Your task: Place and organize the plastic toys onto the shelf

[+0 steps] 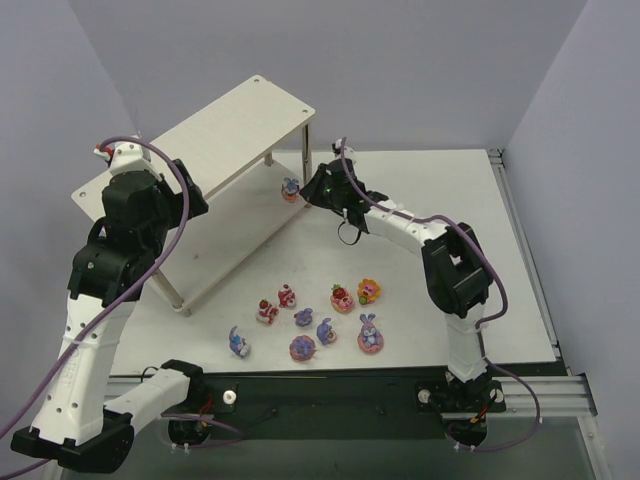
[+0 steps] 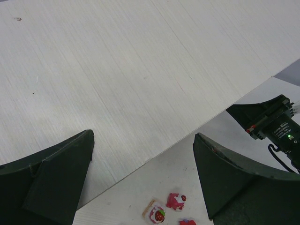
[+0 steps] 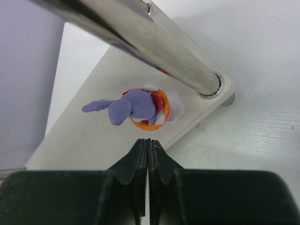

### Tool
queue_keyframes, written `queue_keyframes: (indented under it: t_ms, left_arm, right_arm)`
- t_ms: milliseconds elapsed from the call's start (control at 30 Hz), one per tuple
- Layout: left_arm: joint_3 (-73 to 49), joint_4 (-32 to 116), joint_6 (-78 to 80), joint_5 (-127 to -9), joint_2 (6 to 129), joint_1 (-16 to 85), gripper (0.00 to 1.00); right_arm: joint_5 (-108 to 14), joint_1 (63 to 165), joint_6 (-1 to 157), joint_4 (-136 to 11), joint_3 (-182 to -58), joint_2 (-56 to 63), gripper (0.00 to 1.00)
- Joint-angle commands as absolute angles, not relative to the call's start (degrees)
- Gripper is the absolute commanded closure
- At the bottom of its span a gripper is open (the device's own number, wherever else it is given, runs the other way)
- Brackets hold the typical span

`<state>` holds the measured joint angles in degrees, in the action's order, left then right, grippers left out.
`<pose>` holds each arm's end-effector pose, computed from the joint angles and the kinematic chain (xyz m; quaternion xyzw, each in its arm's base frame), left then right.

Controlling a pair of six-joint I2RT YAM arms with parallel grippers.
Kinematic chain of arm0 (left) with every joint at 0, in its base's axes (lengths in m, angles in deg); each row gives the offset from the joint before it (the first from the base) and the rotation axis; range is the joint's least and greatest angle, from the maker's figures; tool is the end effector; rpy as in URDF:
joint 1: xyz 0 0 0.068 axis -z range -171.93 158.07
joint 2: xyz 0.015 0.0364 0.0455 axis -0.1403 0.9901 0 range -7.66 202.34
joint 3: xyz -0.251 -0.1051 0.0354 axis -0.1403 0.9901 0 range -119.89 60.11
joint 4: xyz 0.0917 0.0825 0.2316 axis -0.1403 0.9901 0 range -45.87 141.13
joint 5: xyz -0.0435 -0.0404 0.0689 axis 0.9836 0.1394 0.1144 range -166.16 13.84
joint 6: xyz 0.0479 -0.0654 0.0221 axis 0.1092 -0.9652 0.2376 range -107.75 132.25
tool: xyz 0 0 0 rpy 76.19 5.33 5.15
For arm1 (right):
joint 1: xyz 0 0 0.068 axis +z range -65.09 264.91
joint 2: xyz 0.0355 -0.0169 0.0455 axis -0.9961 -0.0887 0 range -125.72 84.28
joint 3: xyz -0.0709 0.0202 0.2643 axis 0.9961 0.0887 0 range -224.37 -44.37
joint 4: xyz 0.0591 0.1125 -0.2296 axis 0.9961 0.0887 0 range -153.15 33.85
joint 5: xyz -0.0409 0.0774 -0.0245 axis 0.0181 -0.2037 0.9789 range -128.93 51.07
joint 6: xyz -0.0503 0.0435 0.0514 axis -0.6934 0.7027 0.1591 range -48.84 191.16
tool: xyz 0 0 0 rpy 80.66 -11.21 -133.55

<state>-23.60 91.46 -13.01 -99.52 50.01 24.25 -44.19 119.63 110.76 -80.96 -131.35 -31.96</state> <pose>0.2046 -0.0290 0.4484 -0.1778 0.7970 -0.0392 0.5759 0.4283 0.3050 0.2545 0.0038 0.7738 0.4103 0.4825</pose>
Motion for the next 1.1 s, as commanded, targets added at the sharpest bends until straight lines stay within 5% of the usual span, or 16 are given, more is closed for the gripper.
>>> queue_keyframes:
  t_ms: [0,1067]
  left_arm:
    - [-23.57,91.15,-13.33,-98.84,50.43,24.42,0.03]
    - [-23.22,91.06,-13.41,-98.66,50.61,24.42,0.03]
  right_arm:
    - [-46.14,118.75,119.5,-85.91,-131.2,-33.75,1.0]
    - [-47.28,116.55,121.26,-88.55,-136.56,-39.55,1.0]
